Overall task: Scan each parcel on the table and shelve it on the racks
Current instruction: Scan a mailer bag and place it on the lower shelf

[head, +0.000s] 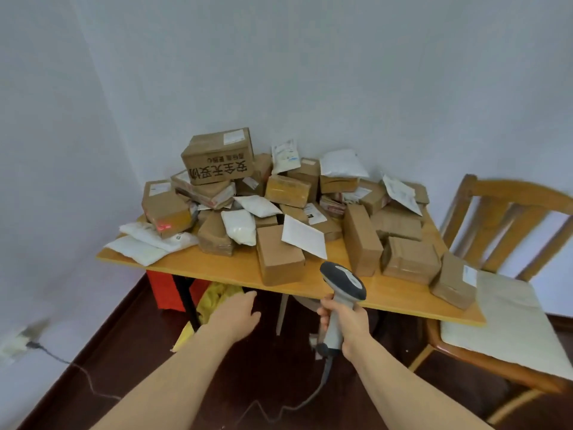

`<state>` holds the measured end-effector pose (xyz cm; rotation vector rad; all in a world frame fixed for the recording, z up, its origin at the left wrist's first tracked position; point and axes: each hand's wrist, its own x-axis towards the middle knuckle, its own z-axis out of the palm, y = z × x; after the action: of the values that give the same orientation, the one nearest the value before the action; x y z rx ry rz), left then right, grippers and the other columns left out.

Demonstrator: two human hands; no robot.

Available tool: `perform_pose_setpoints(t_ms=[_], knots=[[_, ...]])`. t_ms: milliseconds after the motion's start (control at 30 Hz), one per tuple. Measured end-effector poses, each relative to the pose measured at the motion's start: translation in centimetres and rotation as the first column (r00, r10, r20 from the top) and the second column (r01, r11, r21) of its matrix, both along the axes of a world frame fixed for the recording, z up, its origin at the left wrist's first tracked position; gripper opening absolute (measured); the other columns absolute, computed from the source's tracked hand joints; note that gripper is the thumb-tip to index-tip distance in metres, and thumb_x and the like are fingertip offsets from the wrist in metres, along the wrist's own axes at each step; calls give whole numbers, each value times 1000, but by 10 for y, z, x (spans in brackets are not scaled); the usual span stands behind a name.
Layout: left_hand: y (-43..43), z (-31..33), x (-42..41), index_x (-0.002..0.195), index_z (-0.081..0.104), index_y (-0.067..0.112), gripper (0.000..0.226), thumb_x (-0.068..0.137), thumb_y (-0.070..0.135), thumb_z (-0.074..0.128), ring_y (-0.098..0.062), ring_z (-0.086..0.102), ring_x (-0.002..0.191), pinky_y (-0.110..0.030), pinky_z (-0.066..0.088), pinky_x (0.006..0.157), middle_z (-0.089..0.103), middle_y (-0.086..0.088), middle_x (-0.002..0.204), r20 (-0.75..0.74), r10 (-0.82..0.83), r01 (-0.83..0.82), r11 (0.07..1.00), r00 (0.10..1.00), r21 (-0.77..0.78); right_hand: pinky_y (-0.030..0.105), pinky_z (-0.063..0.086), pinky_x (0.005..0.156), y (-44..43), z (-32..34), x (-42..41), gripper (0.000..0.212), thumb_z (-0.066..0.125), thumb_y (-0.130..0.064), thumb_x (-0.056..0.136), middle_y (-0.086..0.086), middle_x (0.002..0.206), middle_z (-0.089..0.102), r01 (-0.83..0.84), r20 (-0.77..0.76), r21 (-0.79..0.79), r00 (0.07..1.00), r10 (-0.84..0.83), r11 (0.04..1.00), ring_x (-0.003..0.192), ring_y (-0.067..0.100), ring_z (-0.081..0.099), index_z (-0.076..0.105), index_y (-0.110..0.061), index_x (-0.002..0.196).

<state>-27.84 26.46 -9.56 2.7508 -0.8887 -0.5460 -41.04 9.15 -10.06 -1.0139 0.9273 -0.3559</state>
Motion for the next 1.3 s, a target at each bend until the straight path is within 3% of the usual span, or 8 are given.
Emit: perform_pose_setpoints(t_ms=[267, 600, 733, 867, 967, 1067, 1167, 1300], knots=[[-134, -5, 66, 145, 35, 14, 59, 94, 37, 53, -24, 26, 140, -34, 31, 110, 29, -7, 152, 217, -158, 171, 985, 963, -40, 26, 43, 44, -71, -9, 43, 8, 62, 6, 85, 11, 57, 56, 128, -34, 43, 991, -126, 991, 45, 18, 48, 59, 0, 89], [-246, -41, 115, 152, -12, 10, 98, 92, 41, 59, -36, -19, 145, -51, -5, 117, -21, -17, 158, 277, -184, 83, 936, 943, 341, 25, 45, 44, -169, -31, 121, 14, 68, 6, 80, 8, 56, 60, 20, -18, 71, 1000, -19, 997, 44, 15, 53, 61, -1, 89], [-269, -57, 123, 152, -13, 11, 94, 93, 27, 59, -40, -14, 145, -57, -1, 115, -17, -19, 158, 280, -121, -12, 903, 952, 430, 26, 47, 46, -196, -40, 137, 12, 69, 6, 81, 4, 52, 61, -36, -30, 119, 999, 39, 992, 46, 15, 55, 62, -3, 85], [-279, -60, 133, 152, 8, 12, 65, 99, 20, 44, -37, 15, 144, -54, 9, 118, 17, -18, 155, 325, -132, -10, 917, 936, 400, 27, 49, 49, -211, -41, 145, 12, 70, 5, 80, 7, 62, 63, -63, -21, 142, 998, 66, 988, 52, 16, 57, 63, -6, 82], [-277, -40, 143, 148, 22, 15, 54, 99, 13, 43, -28, 34, 137, -45, 17, 118, 35, -10, 148, 333, -119, 23, 960, 935, 280, 27, 50, 51, -217, -34, 150, 11, 69, 3, 81, 7, 66, 63, -71, 17, 147, 997, 69, 987, 55, 15, 58, 64, -5, 86], [-269, -12, 162, 132, 46, 17, 33, 100, 13, 40, -28, 57, 112, -39, 45, 98, 57, -8, 127, 320, 182, -157, 982, 930, -104, 27, 50, 50, -218, -17, 160, 11, 68, 4, 82, 6, 62, 63, -99, 73, 141, 993, 89, 985, 53, 16, 57, 65, -4, 89], [-248, 16, 179, 101, 57, 5, 19, 101, 17, 42, -27, 56, 87, -34, 43, 71, 59, -9, 93, 31, 462, -392, 785, 886, -480, 30, 53, 56, -212, 6, 174, 11, 69, 3, 82, 10, 65, 67, -200, 98, 51, 976, 195, 978, 56, 19, 61, 66, -1, 92], [-209, 47, 190, 106, 62, 4, 16, 97, 11, 51, -30, 62, 96, -43, 52, 84, 66, -15, 106, -369, 536, -633, 477, 760, -610, 28, 50, 55, -192, 34, 192, 20, 72, -5, 81, 10, 82, 73, -374, 82, -145, 918, 388, 916, 59, 16, 66, 65, -4, 99]])
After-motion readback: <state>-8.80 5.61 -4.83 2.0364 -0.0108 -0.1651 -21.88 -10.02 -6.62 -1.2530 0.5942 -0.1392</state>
